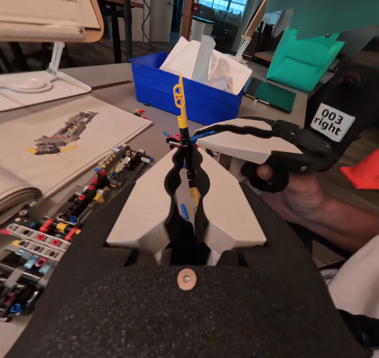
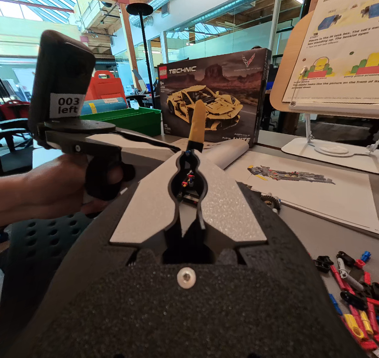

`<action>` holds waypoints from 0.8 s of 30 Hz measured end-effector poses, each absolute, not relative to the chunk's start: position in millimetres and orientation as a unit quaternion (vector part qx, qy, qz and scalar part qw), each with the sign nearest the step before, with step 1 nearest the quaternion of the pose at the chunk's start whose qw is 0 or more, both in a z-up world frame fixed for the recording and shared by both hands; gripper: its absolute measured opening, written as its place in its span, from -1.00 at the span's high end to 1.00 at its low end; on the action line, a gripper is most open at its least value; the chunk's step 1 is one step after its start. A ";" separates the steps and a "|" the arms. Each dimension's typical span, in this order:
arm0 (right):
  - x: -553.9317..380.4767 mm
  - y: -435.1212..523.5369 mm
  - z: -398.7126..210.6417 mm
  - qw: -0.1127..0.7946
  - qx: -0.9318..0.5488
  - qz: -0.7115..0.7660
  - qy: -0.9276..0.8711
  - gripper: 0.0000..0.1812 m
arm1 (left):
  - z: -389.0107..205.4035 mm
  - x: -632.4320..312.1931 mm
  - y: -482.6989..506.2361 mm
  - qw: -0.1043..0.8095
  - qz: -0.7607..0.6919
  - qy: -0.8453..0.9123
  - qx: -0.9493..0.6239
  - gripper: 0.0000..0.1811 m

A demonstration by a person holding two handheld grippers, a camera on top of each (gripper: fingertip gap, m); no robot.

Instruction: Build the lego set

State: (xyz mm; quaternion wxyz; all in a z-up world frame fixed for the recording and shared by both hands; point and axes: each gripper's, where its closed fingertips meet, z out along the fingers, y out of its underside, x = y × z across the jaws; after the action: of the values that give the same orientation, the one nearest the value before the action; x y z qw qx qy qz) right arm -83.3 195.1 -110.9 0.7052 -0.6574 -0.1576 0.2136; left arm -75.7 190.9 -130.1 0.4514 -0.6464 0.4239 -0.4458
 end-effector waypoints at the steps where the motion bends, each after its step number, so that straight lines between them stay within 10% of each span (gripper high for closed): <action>1: -83.2 195.7 -111.8 0.704 -0.660 0.210 -0.158 0.97 | -131.2 -75.4 191.0 0.446 -0.453 0.416 -0.650 0.92; 24: -86.8 197.8 -122.2 0.688 -0.681 0.177 -0.176 0.97 | -140.3 -83.4 199.7 0.549 -0.194 0.554 -0.594 0.93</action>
State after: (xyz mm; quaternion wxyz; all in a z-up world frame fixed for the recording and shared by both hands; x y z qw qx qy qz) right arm -86.8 197.8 -122.2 0.6882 -0.6812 -0.1756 0.1774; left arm -83.4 199.7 -140.3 0.5494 -0.5942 0.5544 -0.1943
